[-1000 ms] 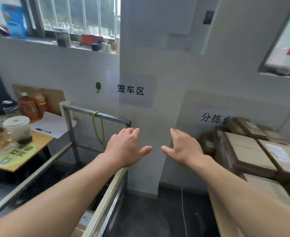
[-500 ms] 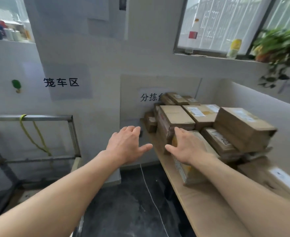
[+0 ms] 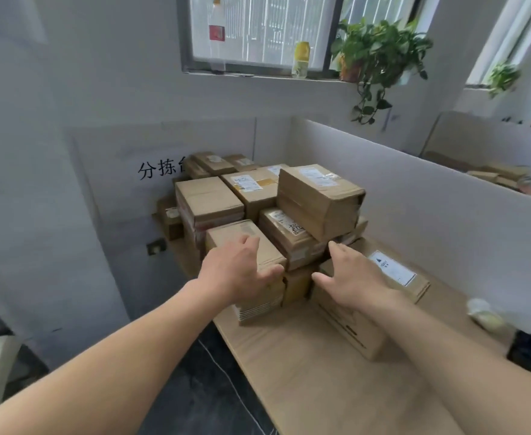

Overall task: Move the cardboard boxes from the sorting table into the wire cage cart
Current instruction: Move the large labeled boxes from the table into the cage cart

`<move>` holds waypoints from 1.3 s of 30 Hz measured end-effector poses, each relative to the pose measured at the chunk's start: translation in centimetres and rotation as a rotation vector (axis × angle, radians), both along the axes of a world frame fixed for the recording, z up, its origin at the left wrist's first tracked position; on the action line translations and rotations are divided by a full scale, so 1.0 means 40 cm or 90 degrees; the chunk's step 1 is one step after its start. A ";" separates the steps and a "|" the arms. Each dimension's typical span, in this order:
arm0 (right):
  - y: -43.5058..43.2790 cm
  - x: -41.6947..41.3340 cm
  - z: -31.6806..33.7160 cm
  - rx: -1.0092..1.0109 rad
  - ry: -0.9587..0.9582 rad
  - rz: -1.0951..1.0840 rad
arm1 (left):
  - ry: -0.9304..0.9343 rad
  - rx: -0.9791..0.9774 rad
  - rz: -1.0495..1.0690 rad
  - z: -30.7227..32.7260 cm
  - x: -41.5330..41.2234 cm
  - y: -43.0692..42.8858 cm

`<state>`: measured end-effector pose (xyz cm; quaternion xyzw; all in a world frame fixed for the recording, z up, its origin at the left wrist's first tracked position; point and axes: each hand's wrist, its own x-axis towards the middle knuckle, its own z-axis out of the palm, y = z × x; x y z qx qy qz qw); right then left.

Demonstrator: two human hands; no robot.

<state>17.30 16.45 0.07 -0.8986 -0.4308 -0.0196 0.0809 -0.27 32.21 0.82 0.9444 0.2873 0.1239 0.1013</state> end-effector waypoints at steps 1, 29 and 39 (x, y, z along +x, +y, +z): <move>-0.024 0.038 -0.012 -0.007 0.005 -0.013 | 0.008 -0.006 -0.012 -0.011 0.043 -0.018; -0.197 0.756 -0.345 -0.164 0.133 -0.203 | 0.181 -0.165 -0.009 -0.366 0.663 -0.214; -0.222 0.725 -0.355 -0.213 0.248 -0.211 | 0.145 -0.208 0.014 -0.403 0.612 -0.235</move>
